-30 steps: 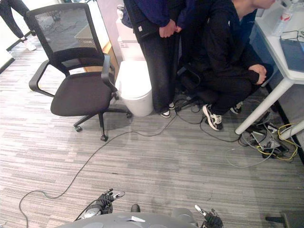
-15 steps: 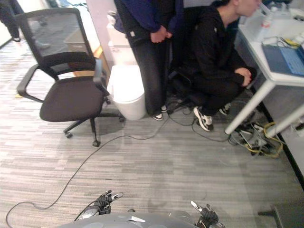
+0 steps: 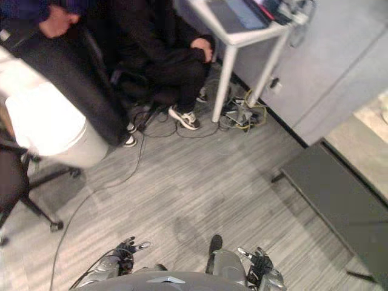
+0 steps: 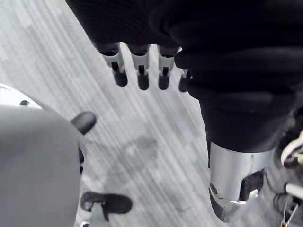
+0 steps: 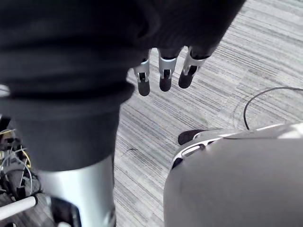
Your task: Organize washtable
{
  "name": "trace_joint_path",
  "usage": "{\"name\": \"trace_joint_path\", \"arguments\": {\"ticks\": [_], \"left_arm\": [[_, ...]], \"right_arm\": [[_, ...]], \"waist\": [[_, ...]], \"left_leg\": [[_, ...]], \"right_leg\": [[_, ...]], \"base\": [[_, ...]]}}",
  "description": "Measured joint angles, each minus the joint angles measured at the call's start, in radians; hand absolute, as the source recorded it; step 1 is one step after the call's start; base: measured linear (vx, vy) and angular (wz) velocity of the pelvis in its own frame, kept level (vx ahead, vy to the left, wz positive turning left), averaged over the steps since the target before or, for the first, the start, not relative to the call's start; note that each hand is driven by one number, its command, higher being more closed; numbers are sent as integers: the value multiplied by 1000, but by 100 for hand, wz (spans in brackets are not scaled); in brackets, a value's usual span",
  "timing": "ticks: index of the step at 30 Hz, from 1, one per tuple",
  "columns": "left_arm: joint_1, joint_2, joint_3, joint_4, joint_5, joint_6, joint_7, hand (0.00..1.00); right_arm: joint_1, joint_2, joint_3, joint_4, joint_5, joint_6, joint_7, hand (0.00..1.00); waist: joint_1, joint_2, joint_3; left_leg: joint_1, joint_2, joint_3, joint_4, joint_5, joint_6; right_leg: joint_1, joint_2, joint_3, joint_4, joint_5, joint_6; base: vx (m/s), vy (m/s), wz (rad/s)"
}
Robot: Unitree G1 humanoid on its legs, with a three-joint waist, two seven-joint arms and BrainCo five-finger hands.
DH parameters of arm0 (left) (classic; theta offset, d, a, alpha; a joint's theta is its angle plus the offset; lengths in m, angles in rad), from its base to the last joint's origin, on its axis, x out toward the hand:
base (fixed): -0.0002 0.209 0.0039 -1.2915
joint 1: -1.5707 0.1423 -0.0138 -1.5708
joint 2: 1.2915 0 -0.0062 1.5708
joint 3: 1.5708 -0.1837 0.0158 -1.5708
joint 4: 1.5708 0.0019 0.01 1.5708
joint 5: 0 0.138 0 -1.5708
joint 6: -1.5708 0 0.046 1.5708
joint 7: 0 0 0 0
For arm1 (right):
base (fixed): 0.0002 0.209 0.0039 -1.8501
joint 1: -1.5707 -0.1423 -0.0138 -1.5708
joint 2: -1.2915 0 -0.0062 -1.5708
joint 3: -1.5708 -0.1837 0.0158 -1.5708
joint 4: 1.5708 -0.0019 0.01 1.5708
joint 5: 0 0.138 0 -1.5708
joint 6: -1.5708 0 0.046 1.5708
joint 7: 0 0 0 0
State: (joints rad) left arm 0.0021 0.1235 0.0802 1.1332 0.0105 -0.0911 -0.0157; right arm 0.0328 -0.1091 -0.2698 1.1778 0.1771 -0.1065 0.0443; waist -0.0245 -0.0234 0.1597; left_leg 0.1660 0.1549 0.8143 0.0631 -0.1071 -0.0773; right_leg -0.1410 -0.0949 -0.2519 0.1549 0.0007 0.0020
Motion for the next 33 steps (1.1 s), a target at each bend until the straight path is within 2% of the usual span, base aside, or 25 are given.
{"name": "trace_joint_path", "arguments": {"ticks": [3,5,6,7,8,9,10,11,12,13,14,15,16,18,19,20,21,22,23,25,26,28,29,31,33], "left_arm": [[0,-9,0,-3,-1,0,-2,0],[2,-6,1,-11,-1,0,-3,0],[11,-7,6,-25,-1,0,-3,0],[30,-15,26,-40,-6,0,-5,0],[38,-24,46,-56,-5,0,-5,0],[48,-27,47,-77,-3,-2,-2,0],[51,-31,44,-77,-3,-8,1,0],[49,-31,37,-77,-3,-10,3,0],[49,-40,40,-83,-4,-23,5,0],[57,-35,40,-94,-3,-25,7,0],[64,-30,39,-95,-3,-26,7,0],[78,-25,39,-96,-2,-31,7,0],[84,-28,41,-98,-1,-32,9,0],[104,-38,47,-79,0,-27,17,0],[129,-42,64,-63,-2,-23,25,0],[130,-42,78,-64,-3,-23,28,0],[135,-34,75,-63,-2,-23,29,0],[132,-25,66,-62,0,-22,29,0],[118,-8,41,-48,11,-22,28,0],[104,2,27,-42,18,-22,27,0],[100,1,27,-44,17,-21,27,0],[84,6,-3,-45,14,-21,31,0],[74,8,-23,-49,14,-21,32,0],[69,7,-44,-69,14,-24,34,0],[56,5,-41,-69,14,-23,34,0]], "right_arm": [[15,3,-6,0,0,2,0,0],[23,7,-1,0,-1,1,1,0],[27,3,17,0,-1,0,1,0],[30,-2,35,0,-1,-1,2,0],[30,-16,47,-1,-1,-3,2,0],[28,-33,81,-1,0,-2,0,0],[11,-44,102,-2,0,-6,-2,0],[2,-47,108,-1,0,-8,-3,0],[-8,-56,121,0,1,-10,-2,0],[-9,-60,129,0,1,-13,1,0],[-9,-62,138,-2,1,-14,1,0],[-9,-64,147,-7,1,-15,3,0],[-5,-67,147,-18,1,-16,5,0],[5,-69,151,-36,1,-16,9,0],[11,-67,182,-43,1,-20,16,0],[3,-66,196,-43,1,-18,19,0],[6,-63,205,-39,0,-14,25,0],[10,-60,207,-39,0,-14,28,0],[26,-58,204,-39,0,-14,32,0],[40,-55,187,-39,0,-13,37,0],[47,-53,172,-38,-1,-13,39,0],[65,-45,127,-38,-2,-11,39,0],[72,-41,105,-38,-4,-10,41,0],[76,-35,76,-34,-12,5,43,0],[65,-34,61,-31,-11,6,43,0]], "waist": [[-18,5,-5],[-18,-4,-11],[-13,-4,-12],[-7,14,-8],[7,32,-9],[27,49,-5],[36,52,-9],[35,58,-7],[47,61,1],[70,65,4],[71,67,6],[68,70,7],[72,81,7],[81,96,2],[99,96,-10],[105,87,-11],[104,59,-24],[98,50,-32],[77,34,-47],[65,22,-63],[62,20,-64],[50,26,-57],[38,33,-48],[35,32,-44],[39,30,-43]], "left_leg": [[35,55,-2,78,-36,-57],[25,126,-1,233,-70,-81],[-6,216,-5,431,-97,-59],[-40,310,-31,606,-95,-5],[-85,371,-103,757,-58,98],[-163,368,-291,875,44,136],[-234,266,-515,950,24,69],[-273,179,-621,972,-34,32],[-317,19,-764,963,-135,-25],[-336,-56,-791,866,-190,-3],[-344,-68,-792,800,-200,13],[-369,-82,-820,629,-199,15],[-376,-95,-903,435,-178,-15],[-386,-98,-1000,325,-109,-81],[-381,-107,-989,356,-64,-44],[-378,-102,-948,364,-77,-32],[-378,-105,-878,356,-88,-17],[-376,-114,-861,351,-94,-7],[-362,-132,-828,338,-104,12],[-333,-151,-775,307,-109,34],[-296,-160,-741,286,-107,44],[-221,-176,-722,253,-107,52],[-190,-176,-723,248,-112,63],[-137,-180,-691,193,-122,81],[-105,-174,-661,150,-122,85]], "right_leg": [[46,28,6,19,-68,7],[47,44,21,77,-120,-5],[52,65,43,112,-159,-17],[60,97,61,137,-181,-33],[68,128,92,166,-203,-54],[74,160,150,205,-232,-82],[74,172,206,228,-245,-96],[72,171,235,237,-249,-99],[77,166,309,242,-250,-100],[90,163,378,241,-243,-88],[100,163,407,239,-245,-85],[104,168,464,240,-262,-80],[102,183,518,240,-268,-72],[96,215,605,248,-281,-68],[79,238,711,267,-297,-49],[78,238,753,276,-304,-39],[67,222,818,273,-308,-26],[63,208,835,266,-307,-20],[62,183,862,250,-294,15],[51,160,888,264,-281,37],[36,162,899,330,-274,66],[-16,196,859,538,-236,186],[-43,197,807,613,-219,220],[-105,159,691,680,-242,169],[-157,91,556,617,-264,129]], "base": [[142,-149,-21],[57,-190,-20],[-24,-239,-54],[-50,-285,-84],[1,-265,-122],[95,-179,-161],[124,-74,-147],[130,53,-157],[-21,83,-182],[-109,68,-191],[-170,50,-174],[-28,73,-142],[86,120,-138],[249,264,-165],[326,348,-202],[299,366,-206],[176,244,-118],[279,304,-101],[319,283,-62],[364,297,-69],[329,250,-69],[268,180,-41],[186,112,-8],[92,42,-22],[41,-59,-53]]}}
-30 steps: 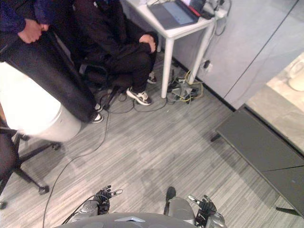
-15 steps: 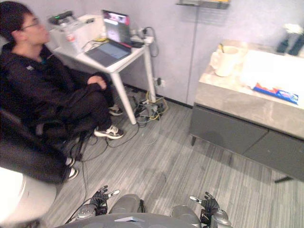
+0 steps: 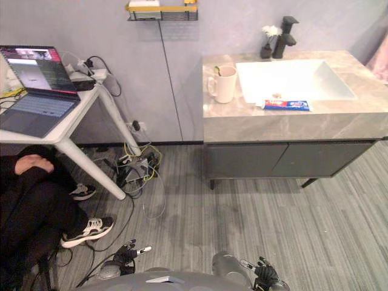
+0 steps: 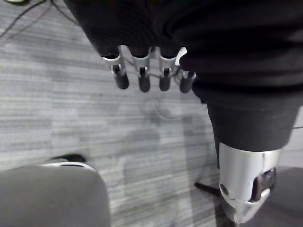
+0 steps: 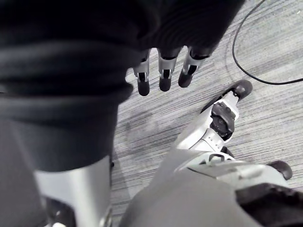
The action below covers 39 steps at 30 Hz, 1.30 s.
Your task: Organize washtable
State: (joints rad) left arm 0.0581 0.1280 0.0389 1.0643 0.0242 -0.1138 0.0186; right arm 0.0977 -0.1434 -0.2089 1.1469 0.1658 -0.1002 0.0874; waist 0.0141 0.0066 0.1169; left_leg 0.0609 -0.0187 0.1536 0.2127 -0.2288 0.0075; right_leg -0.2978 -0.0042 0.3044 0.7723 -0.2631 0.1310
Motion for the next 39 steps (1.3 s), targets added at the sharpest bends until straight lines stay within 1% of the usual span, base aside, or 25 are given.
{"name": "trace_joint_path", "arguments": {"ticks": [1,2,3,4,5,6,9,12,14,16,17,18,19,20,21,22,24,25,26,27,28,31,34,35,39], "left_arm": [[-1,-1,0,4,0,1,0,0],[-7,-3,0,12,0,2,0,0],[-15,-4,-1,25,0,2,-1,0],[-26,-3,-1,37,0,2,-4,0],[-26,0,-1,44,1,2,-7,0],[-45,-18,-2,67,2,2,-10,0],[-60,-74,3,74,3,1,-28,0],[-59,-81,27,75,0,2,-28,0],[-56,-82,54,75,0,2,-28,0],[-53,-89,113,68,0,2,-27,0],[-49,-100,164,51,0,3,-26,0],[-42,-110,196,27,-10,3,-24,0],[-33,-113,203,19,-23,2,-21,0],[-31,-118,214,12,-43,0,-15,0],[-27,-121,226,0,-55,1,-11,0],[-19,-128,239,-11,-60,-1,-8,0],[7,-149,264,-21,-60,-5,-2,0],[7,-154,288,-13,-62,-6,5,0],[6,-151,290,-8,-73,-6,4,0],[6,-127,278,7,-79,-5,3,0],[2,-112,265,38,-80,-4,0,0],[-13,-84,222,51,-82,-2,-2,0],[-23,-67,161,71,-97,-5,-1,0],[-25,-44,80,102,-97,-7,-8,0],[-25,-44,80,102,-97,-7,-8,0]], "right_arm": [[-9,-2,-3,2,0,0,1,0],[-19,-3,-4,4,0,0,1,0],[-22,-3,-9,9,4,0,2,0],[-21,2,-18,13,11,0,8,0],[-17,7,-28,15,12,-1,11,0],[-10,6,-45,34,10,-1,8,0],[-17,-13,-46,31,0,-4,1,0],[-13,-4,-54,33,65,-5,2,0],[8,6,-72,36,91,-5,2,0],[21,11,-76,37,98,-5,3,0],[32,11,-64,29,100,-5,3,0],[36,3,-40,28,112,-5,4,0],[39,-1,-32,28,116,-5,4,0],[40,-1,-32,30,127,-3,1,0],[40,-1,-31,28,127,-3,1,0],[41,-1,-31,22,127,-4,0,0],[49,0,-34,-8,130,-7,-3,0],[57,5,-37,-19,144,-9,-6,0],[51,11,-42,-14,160,-6,-8,0],[60,27,-54,-10,169,0,-6,0],[72,44,-82,-9,169,0,0,0],[78,46,-83,0,166,4,1,0],[69,48,-91,4,168,3,4,0],[51,55,-126,42,169,3,23,0],[51,55,-130,42,169,3,23,0]], "waist": [[3,2,1],[1,5,1],[-2,8,4],[-7,2,10],[-12,-7,14],[-17,20,19],[-15,62,16],[-20,57,18],[-31,46,22],[-31,37,24],[-27,39,25],[-21,39,34],[-15,41,35],[-12,40,34],[-6,38,35],[1,38,34],[-1,50,25],[0,52,23],[5,41,18],[-6,8,-8],[-16,-2,-28],[-5,-16,-40],[-4,-21,-44],[0,-30,-67],[0,-29,-67]], "left_leg": [[22,11,18,-27,0,-1],[30,25,27,-45,1,-4],[38,41,29,-61,-3,-11],[54,52,24,-78,-4,-40],[67,56,17,-82,-2,-56],[94,82,0,-91,-4,-69],[107,123,-30,-108,6,-91],[119,139,-31,-74,13,-102],[87,138,-53,36,13,-103],[-17,139,-80,275,20,-114],[-119,144,-114,472,68,-141],[-219,141,-144,650,117,-155],[-256,142,-148,708,104,-145],[-298,146,-130,725,60,-140],[-302,151,-108,656,35,-126],[-285,164,-77,518,27,-113],[-221,189,-53,182,51,-118],[-199,196,-45,122,70,-132],[-185,186,-29,115,93,-150],[-164,158,10,83,89,-138],[-156,143,24,59,93,-129],[-154,118,7,30,96,-121],[-149,92,-17,9,101,-108],[-28,51,-86,-241,221,-81],[-28,51,-86,-241,220,-82]], "right_leg": [[-18,-35,-78,-96,-5,-13],[-17,-44,-121,-192,1,-20],[-11,-44,-150,-301,33,-42],[20,-46,-186,-458,122,-52],[45,-50,-203,-491,214,-45],[74,-29,-235,-499,244,-70],[72,19,-244,-486,212,-109],[79,35,-248,-446,158,-129],[107,25,-254,-435,122,-127],[127,15,-255,-431,103,-134],[131,18,-254,-422,95,-140],[140,18,-246,-404,76,-165],[144,17,-241,-395,67,-168],[168,13,-227,-397,63,-156],[187,11,-205,-404,54,-140],[197,9,-185,-412,48,-129],[183,29,-132,-386,15,-124],[164,45,-91,-338,-10,-105],[152,42,-60,-311,-22,-88],[141,17,-23,-309,-27,-75],[153,0,-9,-358,-8,-65],[203,-28,9,-499,55,-37],[238,-60,-19,-561,80,-26],[274,-89,-97,-647,123,-33],[274,-89,-97,-647,123,-33]], "base": [[30,-123,-59],[18,-147,-49],[20,-182,-25],[53,-173,-7],[177,-220,13],[240,-204,18],[250,-200,-5],[148,-132,-1],[61,-110,20],[-35,-91,6],[-114,-96,-10],[-85,-74,-16],[0,-16,-22],[94,32,-30],[86,58,-51],[79,71,-68],[169,188,-106],[227,292,-117],[248,285,-104],[258,256,-68],[252,221,-44],[222,192,-12],[139,123,23],[49,34,13],[0,0,0]]}}
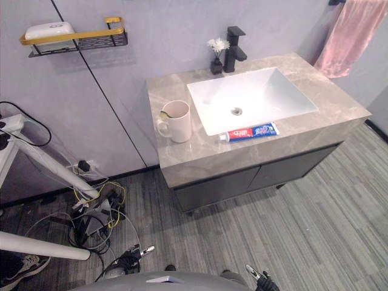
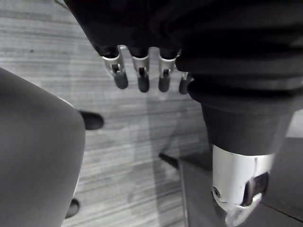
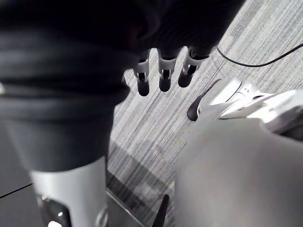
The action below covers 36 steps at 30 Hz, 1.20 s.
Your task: Organize washtable
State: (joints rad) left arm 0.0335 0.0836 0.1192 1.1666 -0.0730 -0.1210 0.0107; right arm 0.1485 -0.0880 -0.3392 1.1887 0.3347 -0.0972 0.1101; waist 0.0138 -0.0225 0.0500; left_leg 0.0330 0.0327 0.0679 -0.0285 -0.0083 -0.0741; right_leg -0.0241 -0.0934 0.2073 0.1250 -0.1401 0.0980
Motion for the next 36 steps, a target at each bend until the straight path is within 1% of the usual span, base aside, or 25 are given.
{"name": "trace_joint_path", "arguments": {"ticks": [9,10,12,13,14,15,16,17,18,19,20,21,22,23,24,25,26,27,28,30,32,33,34,35,36], "left_arm": [[0,1,-1,0,4,2,-17,0],[-1,2,-2,0,5,2,-21,0],[-3,9,-4,-1,6,3,-28,0],[-4,10,-11,0,6,3,-29,0],[-8,8,-19,0,6,3,-29,0],[-6,8,-33,1,7,2,-29,0],[-6,12,-40,2,6,3,-30,0],[-8,7,-33,-1,6,4,-31,0],[-7,3,-23,-2,6,4,-32,0],[-3,3,10,-2,13,3,-34,0],[2,-1,41,-1,23,4,-38,0],[2,-1,51,-1,23,7,-39,0],[6,1,76,-1,23,9,-38,0],[13,3,88,-1,22,9,-38,0],[29,10,116,-1,22,10,-37,0],[43,16,140,-1,22,11,-36,0],[46,9,160,2,23,14,-35,0],[57,-19,187,6,23,15,-38,0],[62,-37,209,8,22,17,-39,0],[59,-44,232,9,21,27,-39,0],[51,-37,235,6,21,29,-40,0],[51,-35,235,6,21,29,-40,0],[47,-32,228,3,21,29,-40,0],[39,-33,213,0,21,30,-39,0],[38,-34,202,-1,21,30,-39,0]], "right_arm": [[-10,1,-11,0,0,1,2,0],[-20,2,-11,-2,0,1,3,0],[-41,2,-12,-3,2,2,8,0],[-43,8,-14,-6,30,1,9,0],[-52,3,-21,-11,48,-1,8,0],[-54,-6,-20,-16,93,-3,11,0],[-49,-1,-22,-20,116,-4,12,0],[-36,12,-43,-15,147,0,10,0],[-29,14,-56,-12,154,6,10,0],[-28,7,-65,-12,157,15,9,0],[-33,4,-87,-11,154,15,8,0],[-37,5,-105,-11,154,15,9,0],[-43,5,-128,-9,154,17,9,0],[-43,6,-139,-8,154,17,9,0],[-36,7,-156,1,154,19,9,0],[-27,8,-186,8,154,22,9,0],[-26,-8,-204,24,152,22,8,0],[-23,-20,-234,39,142,23,7,0],[-27,-38,-243,39,105,23,8,0],[-35,-41,-243,39,67,23,11,0],[-28,-40,-203,40,15,22,22,0],[-27,-40,-184,40,4,22,23,0],[-31,-40,-149,38,-15,20,24,0],[-34,-41,-126,38,-28,16,24,0],[-34,-41,-123,38,-36,16,24,0]], "waist": [[-2,1,0],[-1,0,-1],[-1,-14,4],[-1,-17,7],[-2,-3,15],[-3,8,25],[-9,8,27],[-13,24,47],[-7,23,49],[1,24,48],[-2,27,48],[-4,29,48],[-3,34,51],[-3,33,51],[-5,20,44],[-8,6,39],[-9,22,38],[-4,55,18],[-2,74,12],[-5,82,13],[-4,67,19],[-3,61,14],[-3,53,13],[-6,52,13],[-7,52,13]], "left_leg": [[-1,3,17,0,-26,-3],[-3,3,23,5,-36,-1],[-30,-5,33,69,-84,9],[-48,-15,34,123,-125,21],[-55,-13,33,148,-152,29],[-53,-13,25,174,-172,36],[-49,-17,8,184,-177,33],[-5,-15,-20,205,-194,48],[14,-15,-27,205,-196,51],[44,-13,-34,191,-200,55],[64,-5,-50,170,-201,53],[71,0,-58,162,-204,48],[88,16,-70,155,-218,32],[94,22,-76,157,-229,22],[103,28,-96,162,-251,3],[121,34,-126,171,-279,-19],[131,61,-136,173,-286,-27],[126,97,-154,188,-282,-31],[109,125,-173,222,-269,-52],[91,144,-207,284,-239,-54],[70,165,-221,389,-155,-42],[63,170,-211,405,-132,-39],[49,184,-173,422,-94,-41],[35,201,-126,419,-73,-42],[28,206,-109,415,-68,-41]], "right_leg": [[-1,1,11,-14,-7,-2],[-5,1,14,-11,-14,-1],[-23,-10,22,29,-45,9],[-32,-20,29,85,-72,37],[-71,-7,40,194,-88,58],[-164,29,53,414,-81,67],[-204,38,57,525,-65,74],[-264,50,59,701,-61,48],[-279,50,57,721,-85,31],[-314,42,52,700,-112,27],[-336,24,50,604,-111,28],[-344,17,52,538,-107,32],[-346,15,73,408,-86,37],[-341,15,84,351,-70,37],[-335,6,86,273,-28,35],[-330,-3,78,277,50,73],[-329,15,48,308,30,60],[-329,42,13,326,-5,33],[-322,60,-15,339,-17,11],[-282,72,-59,343,-29,-11],[-171,74,-124,287,-28,-43],[-152,73,-137,269,-27,-49],[-124,69,-160,237,-24,-59],[-109,69,-189,211,-21,-64],[-107,68,-200,204,-21,-66]], "base": [[33,2,-4],[106,16,-10],[118,48,-8],[131,78,-12],[95,83,-7],[20,75,10],[-25,111,59],[-27,109,66],[-91,117,61],[-176,80,36],[-219,66,34],[-252,18,36],[-179,-26,27],[-149,-122,37],[20,-233,55],[102,-285,58],[262,-290,59],[288,-265,44],[268,-243,44],[168,-204,49],[124,-196,66],[84,-143,53],[77,-90,55],[67,-61,58],[47,-9,66]]}}
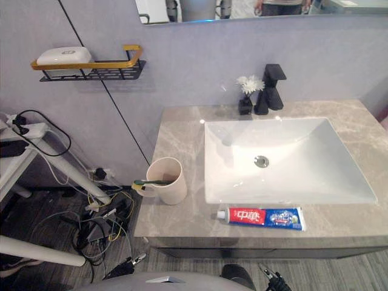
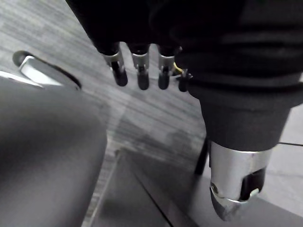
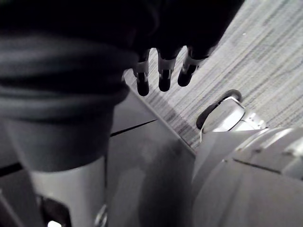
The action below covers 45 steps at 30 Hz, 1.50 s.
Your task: Organize washtable
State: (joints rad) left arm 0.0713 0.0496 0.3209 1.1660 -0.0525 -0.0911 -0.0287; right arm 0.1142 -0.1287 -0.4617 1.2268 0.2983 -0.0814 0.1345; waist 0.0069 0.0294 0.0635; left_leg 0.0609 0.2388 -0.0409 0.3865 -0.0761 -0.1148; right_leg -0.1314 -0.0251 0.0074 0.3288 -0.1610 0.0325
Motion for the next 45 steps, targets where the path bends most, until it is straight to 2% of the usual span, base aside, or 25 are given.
{"name": "trace_joint_path", "arguments": {"ticks": [1,3,4,5,7,10,13,15,19,21,24,26,27,28,30,33,34,39,45], "left_arm": [[-6,-2,-22,-2,0,-3,-1,0],[-16,-3,-56,-1,0,-2,-1,0],[-17,-2,-76,-1,0,-1,-2,0],[-17,-1,-91,-1,1,-1,-3,0],[-22,-2,-96,-1,1,-1,-4,0],[-45,15,-135,-1,2,-2,-7,0],[-41,33,-173,1,6,-2,-5,0],[-41,36,-187,6,22,-2,-5,0],[-49,36,-205,10,21,-3,-4,0],[-56,39,-207,10,21,-3,-4,0],[-76,38,-223,10,21,-3,-5,0],[-77,41,-213,8,21,-2,-7,0],[-73,27,-192,6,22,-1,-8,0],[-68,26,-166,-1,19,0,-7,0],[-56,27,-162,-15,19,-1,-7,0],[-38,43,-162,-22,19,-1,-6,0],[-40,35,-162,-19,19,0,-6,0],[-43,12,-162,10,18,0,-1,0],[-43,15,-163,10,-9,-4,6,0]], "right_arm": [[1,1,6,2,-4,1,-2,0],[3,-2,30,4,-6,5,-3,0],[4,0,35,3,-6,5,-3,0],[7,3,40,3,-6,6,-3,0],[0,9,58,3,-6,5,-3,0],[-12,15,59,3,-3,6,-4,0],[2,23,62,3,-2,7,-3,0],[8,23,61,3,-3,7,-2,0],[8,19,59,3,-6,6,-3,0],[7,22,60,3,-6,6,-2,0],[11,33,58,2,-6,7,0,0],[18,45,43,2,-5,6,0,0],[21,46,21,-4,-7,7,-1,0],[33,50,14,-9,-7,8,-1,0],[52,54,-18,-7,-9,9,-2,0],[45,60,-22,-6,-34,7,4,0],[40,60,-22,-5,-49,6,5,0],[58,47,-14,1,-54,7,-3,0],[45,37,40,1,-51,5,-9,0]], "waist": [[1,0,0],[2,-2,3],[-3,0,4],[-3,2,5],[-1,6,2],[-1,-21,23],[-3,-19,19],[-13,-15,13],[-11,-12,16],[-8,-21,28],[-11,-40,65],[-9,-46,65],[0,-27,70],[2,-32,69],[6,-32,59],[15,-45,15],[17,-41,12],[3,-13,3],[5,-18,2]], "left_leg": [[-16,8,35,-11,-1,-3],[-22,-43,42,-33,-83,-25],[-16,-93,45,-69,-118,-18],[0,-115,99,-117,-142,14],[36,-120,124,-190,-156,30],[34,-157,129,-227,-163,47],[57,-182,155,-241,-159,53],[57,-190,158,-244,-157,56],[63,-198,202,-252,-155,61],[78,-201,219,-250,-156,63],[71,-203,227,-198,-179,89],[54,-201,231,-183,-183,96],[36,-177,252,-182,-185,100],[30,-178,241,-173,-184,99],[29,-172,234,-172,-179,89],[6,-162,236,-209,-142,46],[-8,-153,240,-228,-120,34],[-1,-101,178,-289,-59,3],[-20,-103,170,-307,-37,13]], "right_leg": [[-1,-4,-21,-13,0,-11],[0,-20,-32,-36,2,-16],[9,-30,-48,-43,5,-13],[13,-27,-53,-36,3,-11],[-7,-21,-46,-10,-4,2],[-38,-49,-27,8,9,27],[-29,-61,8,-13,26,49],[-22,-66,12,-41,42,56],[-37,-57,61,-56,66,62],[-42,-51,86,-38,67,62],[-70,-51,106,38,66,61],[-76,-52,124,22,83,85],[-90,-51,140,63,68,54],[-126,-73,142,272,3,25],[-104,-104,142,319,-9,15],[-41,-113,122,88,-38,86],[-21,-107,105,1,-38,86],[36,-47,58,-107,16,59],[82,-50,50,-257,122,64]], "base": [[20,59,58],[-17,209,45],[-86,434,30],[-74,433,28],[-35,233,3],[-80,161,-6],[-31,123,-29],[-16,90,-15],[1,50,-31],[-12,8,-41],[-87,3,-17],[-103,24,-4],[89,101,12],[159,117,18],[180,62,14],[105,-146,-18],[72,-244,-25],[-33,-170,19],[-100,12,1]]}}
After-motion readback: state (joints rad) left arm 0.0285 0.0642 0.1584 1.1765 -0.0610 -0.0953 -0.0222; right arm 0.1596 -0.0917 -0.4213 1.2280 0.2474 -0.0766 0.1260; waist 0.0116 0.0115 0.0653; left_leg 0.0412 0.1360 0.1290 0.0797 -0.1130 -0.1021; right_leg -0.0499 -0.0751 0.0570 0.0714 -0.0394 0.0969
